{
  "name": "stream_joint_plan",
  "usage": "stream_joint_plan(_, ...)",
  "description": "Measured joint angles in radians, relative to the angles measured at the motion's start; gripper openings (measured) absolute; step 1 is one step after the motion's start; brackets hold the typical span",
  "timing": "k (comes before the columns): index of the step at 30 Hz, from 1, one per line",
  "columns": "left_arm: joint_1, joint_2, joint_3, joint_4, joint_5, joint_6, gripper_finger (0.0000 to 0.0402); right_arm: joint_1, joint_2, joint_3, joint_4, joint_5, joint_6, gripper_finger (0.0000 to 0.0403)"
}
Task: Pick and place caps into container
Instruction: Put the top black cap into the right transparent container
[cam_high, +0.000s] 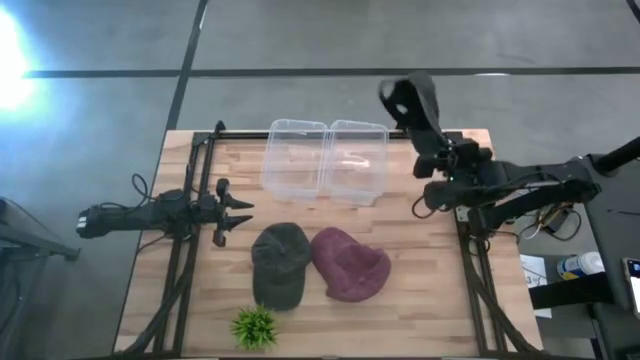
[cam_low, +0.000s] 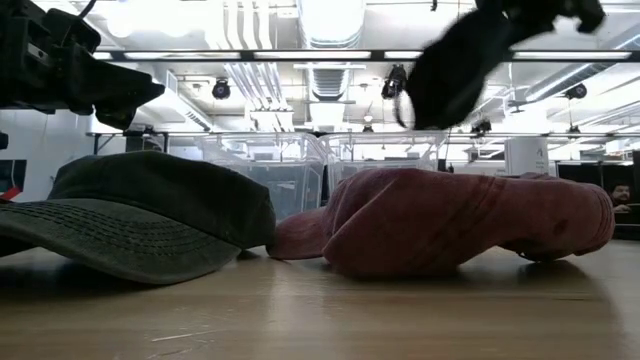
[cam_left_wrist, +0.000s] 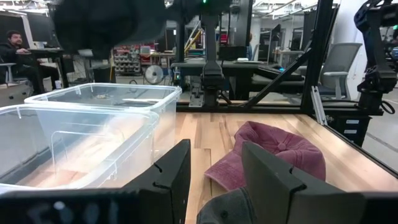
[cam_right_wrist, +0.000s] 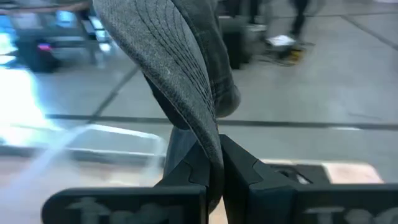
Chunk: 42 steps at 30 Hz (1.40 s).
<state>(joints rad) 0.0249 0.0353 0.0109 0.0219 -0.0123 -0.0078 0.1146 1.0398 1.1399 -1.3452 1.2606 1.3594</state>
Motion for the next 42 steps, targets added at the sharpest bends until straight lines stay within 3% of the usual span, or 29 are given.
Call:
stream_joint_plan(4, 0.000, 0.000, 0.000, 0.000, 0.000, 0.000, 0.0138, -0.015, -0.005, 0.071, 0.295, -0.188, -0.312, 0.0012)
stream_joint_plan(12, 0.000, 0.000, 0.000, 0.000, 0.000, 0.000, 0.0138, -0.268, 0.069, 0.092, 0.280, -0.584, -0.238, 0.0013)
stream_joint_plan(16, 0.000, 0.000, 0.000, 0.000, 0.000, 0.000, 0.0138, -0.394, 0.133, 0.052, 0.399, -0.838, -0.305, 0.0022)
stream_joint_plan(20, 0.000, 0.000, 0.000, 0.000, 0.000, 0.000, 0.0138, -0.464, 0.215, 0.015, 0.512, -1.013, -0.345, 0.0035)
stream_joint_plan(32, 0.000, 0.000, 0.000, 0.029, -0.039, -0.011, 0.0138, -0.485, 0.359, 0.098, 0.526, -1.247, -0.312, 0.0038)
stream_joint_plan(36, 0.000, 0.000, 0.000, 0.063, -0.028, -0.229, 0.0138, -0.452, 0.335, 0.189, 0.494, -1.248, -0.305, 0.0038)
stream_joint_plan(42, 0.000, 0.000, 0.000, 0.085, -0.028, -0.522, 0.0138, -0.452, 0.329, 0.277, 0.166, -1.278, -0.289, 0.0038)
